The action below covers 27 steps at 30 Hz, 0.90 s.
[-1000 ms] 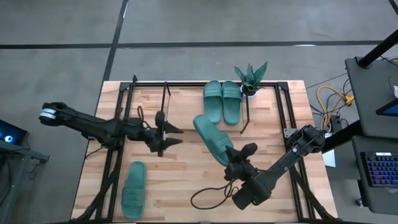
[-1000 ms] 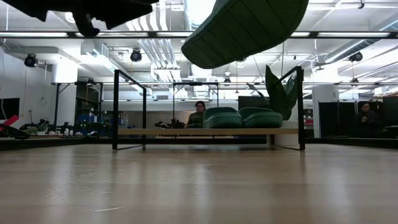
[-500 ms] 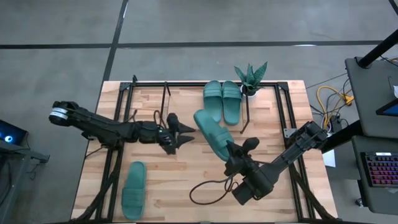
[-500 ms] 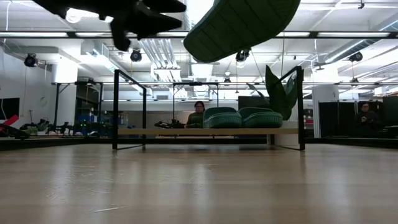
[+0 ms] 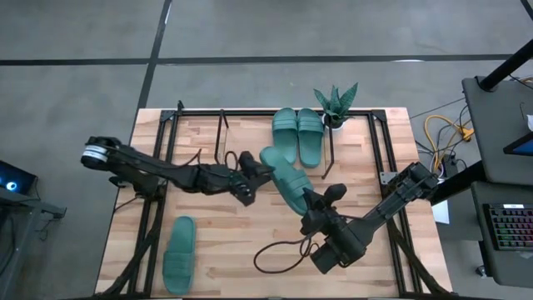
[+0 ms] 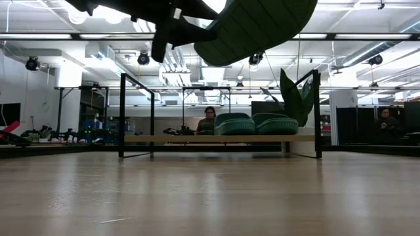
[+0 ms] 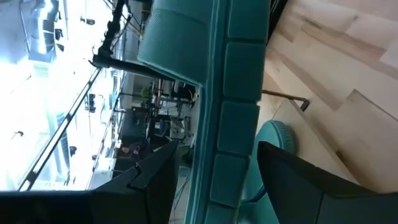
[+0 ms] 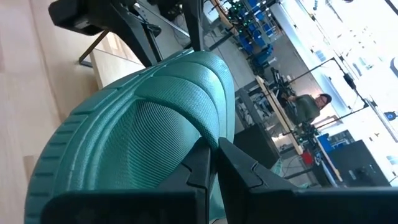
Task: Pick and place slides into the shelf
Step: Put the green slipper on the shelf
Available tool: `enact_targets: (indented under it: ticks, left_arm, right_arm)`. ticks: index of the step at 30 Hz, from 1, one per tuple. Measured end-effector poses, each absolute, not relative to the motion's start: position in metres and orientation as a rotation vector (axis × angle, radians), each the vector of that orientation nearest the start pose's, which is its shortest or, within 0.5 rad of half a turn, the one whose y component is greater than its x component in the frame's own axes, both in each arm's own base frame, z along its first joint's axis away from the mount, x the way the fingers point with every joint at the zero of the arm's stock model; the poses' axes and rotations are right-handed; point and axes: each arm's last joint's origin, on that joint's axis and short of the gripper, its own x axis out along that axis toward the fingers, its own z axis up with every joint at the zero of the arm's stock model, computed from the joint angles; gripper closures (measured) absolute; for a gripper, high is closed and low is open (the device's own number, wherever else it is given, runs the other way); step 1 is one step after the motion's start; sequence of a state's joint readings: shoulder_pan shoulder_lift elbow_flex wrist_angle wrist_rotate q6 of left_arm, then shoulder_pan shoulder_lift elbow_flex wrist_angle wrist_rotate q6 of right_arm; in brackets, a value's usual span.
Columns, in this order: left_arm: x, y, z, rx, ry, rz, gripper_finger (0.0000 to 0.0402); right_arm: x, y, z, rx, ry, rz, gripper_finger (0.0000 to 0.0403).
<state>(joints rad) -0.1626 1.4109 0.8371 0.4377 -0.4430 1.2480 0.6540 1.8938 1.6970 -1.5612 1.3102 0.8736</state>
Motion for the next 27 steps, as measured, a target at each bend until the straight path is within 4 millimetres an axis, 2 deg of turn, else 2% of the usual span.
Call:
enact_targets:
  ticks: [9,12,17,18,27]
  left_arm:
    - [0.319,-0.031,0.263,1.291,0.337,0.178,0.0212]
    - [0.319,-0.031,0.262,1.302,0.349,0.188,0.0246]
    - [0.318,-0.030,0.263,1.306,0.360,0.201,0.0336]
    - [0.318,-0.030,0.263,1.305,0.360,0.205,0.0344]
    - [0.312,-0.029,0.272,1.289,0.355,0.252,0.0344]
  right_arm:
    - [0.289,0.187,0.291,-0.734,0.658,-0.765,0.0391]
    - [0.289,0.188,0.291,-0.736,0.656,-0.760,0.0391]
    - [0.288,0.189,0.291,-0.746,0.651,-0.756,0.0391]
    - [0.288,0.189,0.291,-0.748,0.649,-0.757,0.0391]
    - [0.288,0.190,0.292,-0.805,0.641,-0.754,0.0372]
